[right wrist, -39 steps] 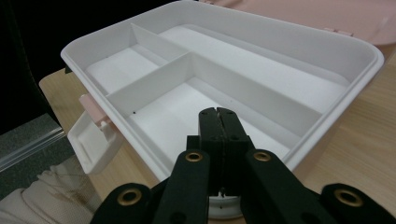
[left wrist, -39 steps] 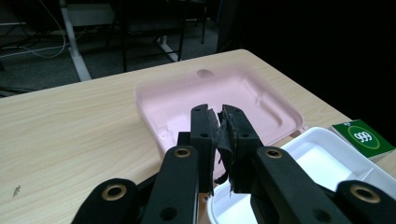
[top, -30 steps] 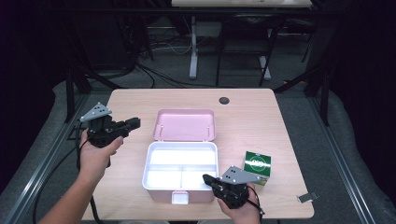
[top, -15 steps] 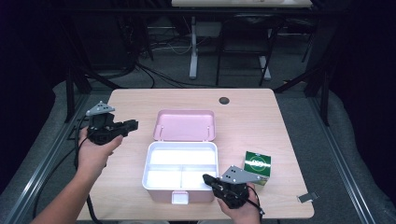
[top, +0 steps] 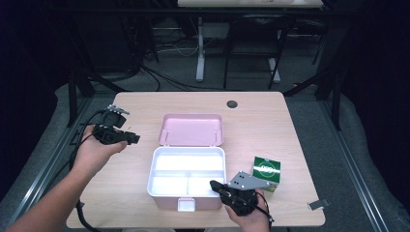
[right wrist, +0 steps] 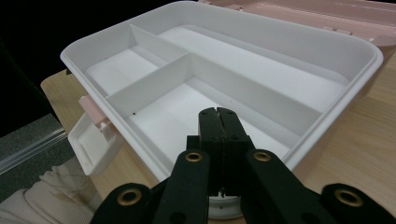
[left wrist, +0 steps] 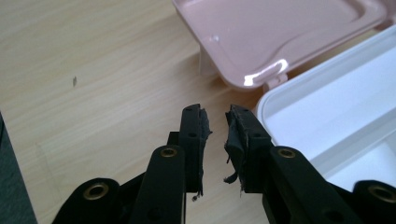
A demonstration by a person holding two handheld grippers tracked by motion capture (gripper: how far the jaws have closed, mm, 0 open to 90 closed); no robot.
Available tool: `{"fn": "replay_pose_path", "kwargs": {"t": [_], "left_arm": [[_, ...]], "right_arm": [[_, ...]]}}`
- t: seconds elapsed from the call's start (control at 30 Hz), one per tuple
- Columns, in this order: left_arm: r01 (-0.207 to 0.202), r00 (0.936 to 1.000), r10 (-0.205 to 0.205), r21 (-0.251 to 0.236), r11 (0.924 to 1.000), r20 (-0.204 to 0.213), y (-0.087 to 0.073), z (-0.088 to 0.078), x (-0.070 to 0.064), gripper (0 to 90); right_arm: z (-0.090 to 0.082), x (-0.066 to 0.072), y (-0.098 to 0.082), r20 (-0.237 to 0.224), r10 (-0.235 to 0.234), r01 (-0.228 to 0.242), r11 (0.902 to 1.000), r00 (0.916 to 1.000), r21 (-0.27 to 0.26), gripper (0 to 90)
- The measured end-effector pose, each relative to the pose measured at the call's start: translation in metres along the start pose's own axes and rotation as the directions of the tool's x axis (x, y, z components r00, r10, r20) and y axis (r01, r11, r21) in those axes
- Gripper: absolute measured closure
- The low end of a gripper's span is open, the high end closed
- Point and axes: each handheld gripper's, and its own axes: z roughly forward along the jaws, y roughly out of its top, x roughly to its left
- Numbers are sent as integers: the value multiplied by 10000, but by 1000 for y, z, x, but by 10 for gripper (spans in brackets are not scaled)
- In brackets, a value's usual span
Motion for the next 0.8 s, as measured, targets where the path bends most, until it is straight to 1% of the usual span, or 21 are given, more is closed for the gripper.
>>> {"fn": "replay_pose_path", "kwargs": {"t": [0.03, 0.07, 0.1, 0.13, 0.17, 0.23, 0.27, 0.3, 0.33, 0.37, 0.4, 0.43, 0.47, 0.5, 0.57, 0.63, 0.67, 0.7, 0.73, 0.77, 0.8], "left_arm": [[0, 10000, 0, 0, 10000, 0, 0, 0, 0, 747], [-68, 10000, 70, 409, 9991, -63, 0, 2, 1, 744], [-68, 10000, 70, 409, 9991, -63, 0, 2, 1, 742], [-136, 9999, 139, 851, 9963, -29, 0, 4, 3, 741], [-136, 9999, 139, 851, 9963, -29, 0, 4, 3, 742], [-107, 9999, 98, 1248, 9921, 75, -1, 6, 5, 741], [-205, 9998, 195, 1596, 9870, 78, -1, 8, 5, 740], [-286, 9996, 275, 1811, 9830, 90, -2, 9, 6, 739], [-367, 9993, 352, 2117, 9767, 106, -2, 10, 7, 739], [-367, 9993, 352, 2117, 9767, 106, -2, 10, 7, 738], [-571, 9983, 536, 2554, 9652, 205, -3, 11, 7, 738], [-571, 9983, 536, 2554, 9652, 205, -3, 11, 7, 737], [-760, 9970, 690, 2884, 9545, 344, -5, 13, 6, 735], [-760, 9970, 690, 2884, 9545, 344, -5, 13, 6, 735], [-1086, 9937, 937, 3137, 9433, 622, -5, 14, 7, 735], [-1789, 9832, 1556, 3348, 9251, 954, -5, 16, 5, 730], [-2326, 9724, 2091, 3628, 9024, 1034, -5, 17, 3, 723], [-2326, 9724, 2091, 3628, 9024, 1034, -5, 17, 3, 718], [-2796, 9600, 2528, 3689, 8864, 1203, -5, 18, 1, 718], [-3004, 9537, 2710, 3734, 8777, 1304, -5, 18, 0, 714], [-3452, 9385, 3141, 3688, 8630, 1434, -5, 19, -2, 712]], "right_arm": [[0, 0, 0, 0, 0, 0, 10000, 10000, 0, 900], [0, 0, 0, -6, -23, 23, 10000, 10000, 5, 900], [0, 0, 0, -6, -23, 23, 10000, 10000, 5, 900], [0, 0, 0, -32, 8, -8, 10000, 10000, 10, 900], [0, 0, 0, -32, 8, -8, 10000, 10000, 10, 900], [0, 0, 0, -25, 5, -5, 10000, 10000, 9, 900], [0, 0, 0, -30, 1, -1, 10000, 10000, 18, 900], [0, 0, 0, -38, 15, -15, 10000, 10000, 18, 900], [0, -1, 0, -43, 22, -22, 10000, 10000, 18, 900], [0, -1, 0, -49, 22, -22, 10000, 10000, 21, 900], [0, -1, 0, -52, 18, -18, 10000, 10000, 20, 900], [0, -1, 0, -52, 18, -18, 10000, 10000, 20, 900], [0, -1, 0, -47, 10, -10, 10000, 10000, 24, 900], [0, -1, 0, -47, 10, -10, 10000, 10000, 24, 900], [0, -1, 0, -47, 33, -33, 10000, 10000, 29, 900], [0, 0, 0, -51, 34, -33, 10000, 10000, 27, 900], [0, 0, 0, -49, 42, -42, 10000, 10000, 30, 900], [0, 0, 0, -49, 42, -42, 10000, 10000, 30, 900], [0, 0, 0, -59, 41, -41, 10000, 10000, 23, 900], [0, -1, 0, -53, 47, -47, 10000, 10000, 30, 900], [0, -1, 0, -61, 56, -56, 10000, 10000, 29, 900]]}}
